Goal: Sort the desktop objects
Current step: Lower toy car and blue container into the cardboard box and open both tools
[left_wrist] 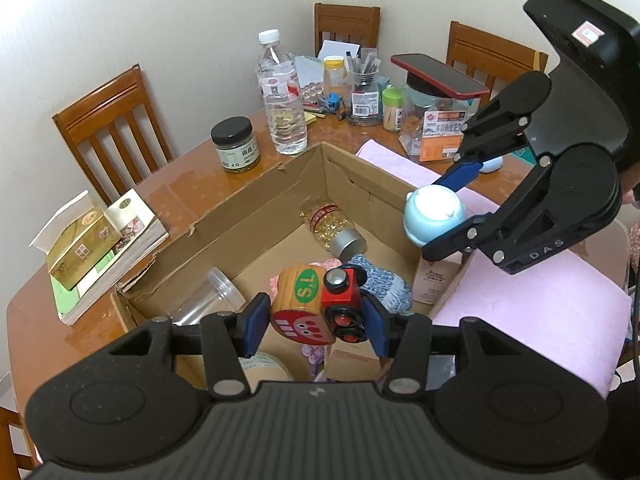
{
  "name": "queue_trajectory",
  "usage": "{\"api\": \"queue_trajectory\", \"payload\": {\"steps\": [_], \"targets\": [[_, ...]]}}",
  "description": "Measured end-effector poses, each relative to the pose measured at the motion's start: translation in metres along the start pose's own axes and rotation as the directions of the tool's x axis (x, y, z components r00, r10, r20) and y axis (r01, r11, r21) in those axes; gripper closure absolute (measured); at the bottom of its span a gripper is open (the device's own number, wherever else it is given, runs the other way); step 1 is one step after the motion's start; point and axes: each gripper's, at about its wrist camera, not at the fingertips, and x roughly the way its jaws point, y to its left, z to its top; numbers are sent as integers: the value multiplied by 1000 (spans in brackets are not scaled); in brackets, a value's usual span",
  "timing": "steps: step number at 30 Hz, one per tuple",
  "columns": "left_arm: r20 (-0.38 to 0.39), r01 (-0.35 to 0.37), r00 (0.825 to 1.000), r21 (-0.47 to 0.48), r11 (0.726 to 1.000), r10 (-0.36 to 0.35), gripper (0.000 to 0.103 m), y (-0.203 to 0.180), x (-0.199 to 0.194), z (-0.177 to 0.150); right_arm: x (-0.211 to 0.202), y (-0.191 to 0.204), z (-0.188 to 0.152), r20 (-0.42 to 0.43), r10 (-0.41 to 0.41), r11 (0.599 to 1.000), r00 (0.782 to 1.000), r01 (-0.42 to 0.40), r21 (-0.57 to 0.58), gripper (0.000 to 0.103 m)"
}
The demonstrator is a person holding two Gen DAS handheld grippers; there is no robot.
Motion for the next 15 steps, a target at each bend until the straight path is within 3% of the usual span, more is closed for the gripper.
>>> {"api": "queue_trajectory", "payload": {"steps": [3, 7, 8, 11, 15], "targets": [[-4, 5, 1000, -10, 1000, -6, 53, 4, 6, 1, 4, -3, 2, -4, -4, 1000, 1000, 4, -1, 52], [-12, -2, 1000, -17, 1000, 1, 53, 8, 15, 2, 2, -3, 2, 16, -30, 999, 999, 30, 14, 13], [-9, -6, 1000, -20, 1000, 6, 49, 9, 17, 1, 0, -3, 1, 20, -39, 999, 999, 38, 22, 9], [-6, -5, 1000, -29, 1000, 5, 33, 11, 18, 0, -3, -5, 0, 16, -29, 999, 999, 28, 47, 4], [-10, 1, 1000, -25, 1000, -1, 26, 8, 16, -1, -8, -3, -2, 13, -34, 997, 999, 33, 63, 0]]}}
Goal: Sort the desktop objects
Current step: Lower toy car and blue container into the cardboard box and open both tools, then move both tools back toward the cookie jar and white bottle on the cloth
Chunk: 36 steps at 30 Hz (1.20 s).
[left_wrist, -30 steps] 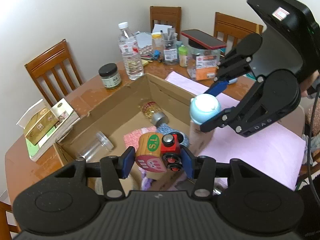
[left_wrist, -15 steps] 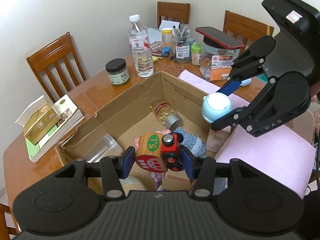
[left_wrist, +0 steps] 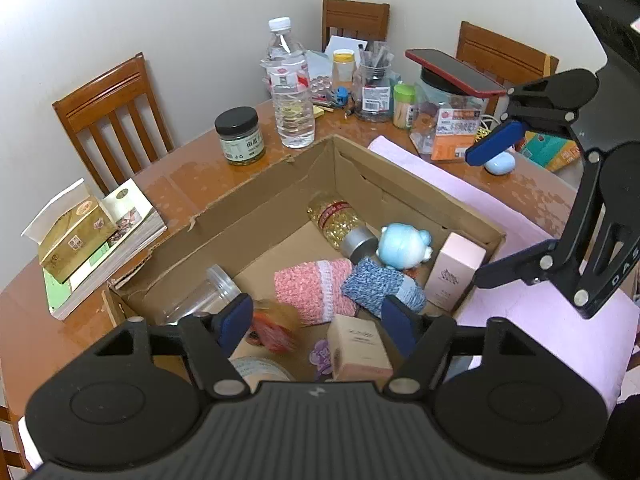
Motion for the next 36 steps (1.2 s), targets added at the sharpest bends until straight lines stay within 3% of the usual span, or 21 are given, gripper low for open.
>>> {"api": "queue_trajectory", "payload": {"steps": [15, 36], "targets": [[-9, -38, 999, 13, 999, 38, 12, -23, -37, -29, -19, 24, -22, -2, -5, 998, 1000, 5, 59, 0], [-16, -68, 998, -5, 998, 68, 12, -45, -71, -62, -48, 72, -41, 49, 2, 997, 999, -6, 72, 0]]}}
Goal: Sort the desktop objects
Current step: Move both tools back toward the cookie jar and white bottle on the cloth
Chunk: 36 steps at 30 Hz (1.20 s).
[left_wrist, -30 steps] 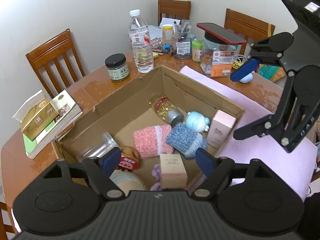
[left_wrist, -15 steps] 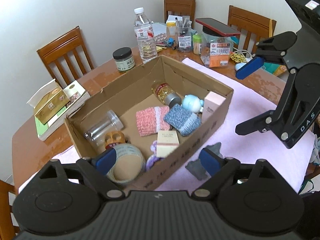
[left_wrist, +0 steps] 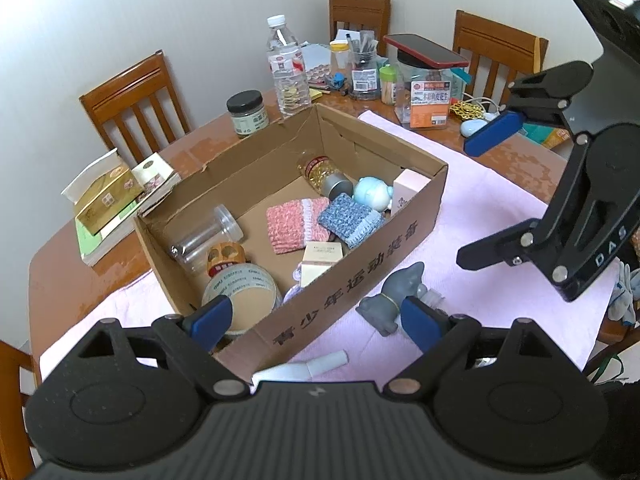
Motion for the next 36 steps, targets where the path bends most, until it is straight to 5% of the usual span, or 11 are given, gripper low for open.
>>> {"api": "queue_trajectory", "payload": {"steps": [16, 36], "targets": [[30, -1, 1000, -167, 986, 6, 11, 8, -8, -34, 5, 21, -31, 8, 4, 998, 1000, -5, 69, 0], [5, -38, 999, -336, 941, 42, 11, 19, 42, -74, 19, 41, -68, -7, -48, 977, 999, 48, 209, 0]]}}
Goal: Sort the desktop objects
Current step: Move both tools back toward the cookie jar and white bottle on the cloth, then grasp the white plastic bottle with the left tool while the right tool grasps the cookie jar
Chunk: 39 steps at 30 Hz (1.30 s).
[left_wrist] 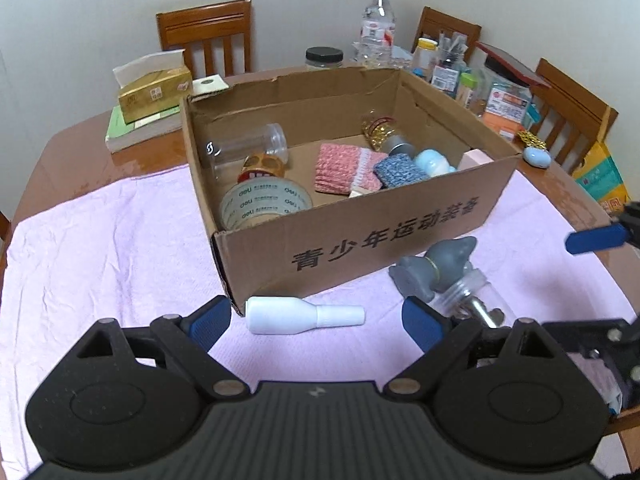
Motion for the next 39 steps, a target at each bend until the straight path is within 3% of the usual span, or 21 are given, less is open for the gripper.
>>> {"api": "queue_trajectory", "payload": {"steps": [14, 25, 39], "targets": [[5, -97, 995, -2, 995, 97, 11, -6, 43, -18, 19, 5, -22, -44, -12, 1000, 999, 12, 15, 0], [-10, -117, 993, -7, 993, 117, 11, -11, 63, -20, 26, 12, -29, -63, 6, 999, 998, -8, -32, 0], [-6, -135, 991, -15, 991, 135, 7, -14, 74, -21, 57, 10, -27, -114, -46, 999, 992, 44, -23, 0]]}}
